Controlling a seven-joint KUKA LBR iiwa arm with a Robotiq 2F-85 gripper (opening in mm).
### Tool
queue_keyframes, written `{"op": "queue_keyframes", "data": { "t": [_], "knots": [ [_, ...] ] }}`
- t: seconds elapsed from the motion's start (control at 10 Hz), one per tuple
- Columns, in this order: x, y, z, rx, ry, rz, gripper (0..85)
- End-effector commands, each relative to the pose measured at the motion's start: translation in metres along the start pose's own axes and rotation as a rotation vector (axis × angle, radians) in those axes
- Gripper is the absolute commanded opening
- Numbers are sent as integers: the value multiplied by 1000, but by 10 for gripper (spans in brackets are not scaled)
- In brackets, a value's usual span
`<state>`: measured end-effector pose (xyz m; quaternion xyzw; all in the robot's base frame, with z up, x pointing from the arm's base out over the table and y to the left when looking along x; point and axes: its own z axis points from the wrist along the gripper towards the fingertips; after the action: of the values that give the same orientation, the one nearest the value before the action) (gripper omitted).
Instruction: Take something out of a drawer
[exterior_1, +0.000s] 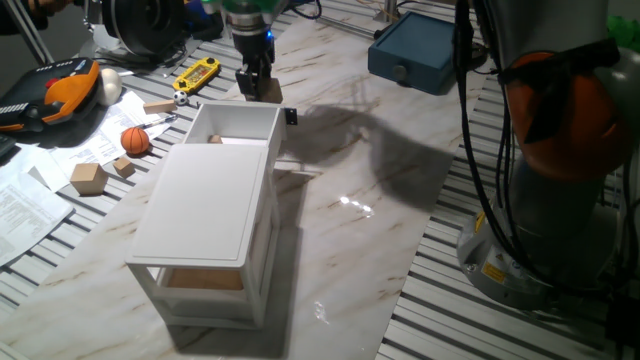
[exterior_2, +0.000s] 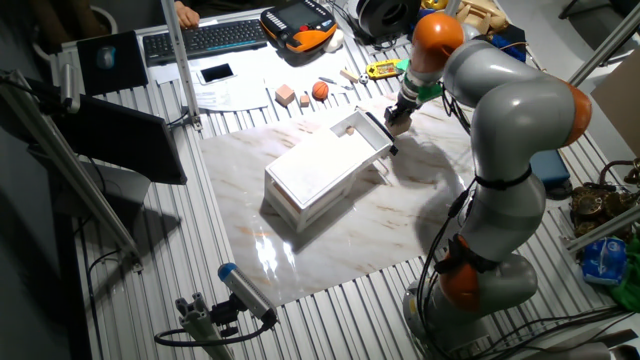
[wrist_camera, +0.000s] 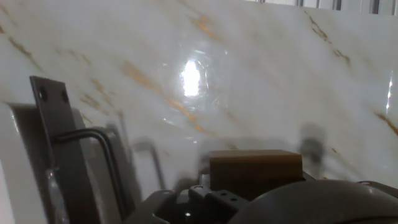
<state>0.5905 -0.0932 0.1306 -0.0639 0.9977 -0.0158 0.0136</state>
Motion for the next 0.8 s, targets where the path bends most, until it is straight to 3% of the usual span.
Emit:
{"op": "queue_keyframes", "data": {
  "t": [0.0, 0.3, 0.7],
  "knots": [
    [0, -1, 4, 7, 2, 4, 0],
    [2, -3, 17, -6, -23, 0, 0],
    [5, -4, 37, -23, -31, 5, 0]
  ]
}}
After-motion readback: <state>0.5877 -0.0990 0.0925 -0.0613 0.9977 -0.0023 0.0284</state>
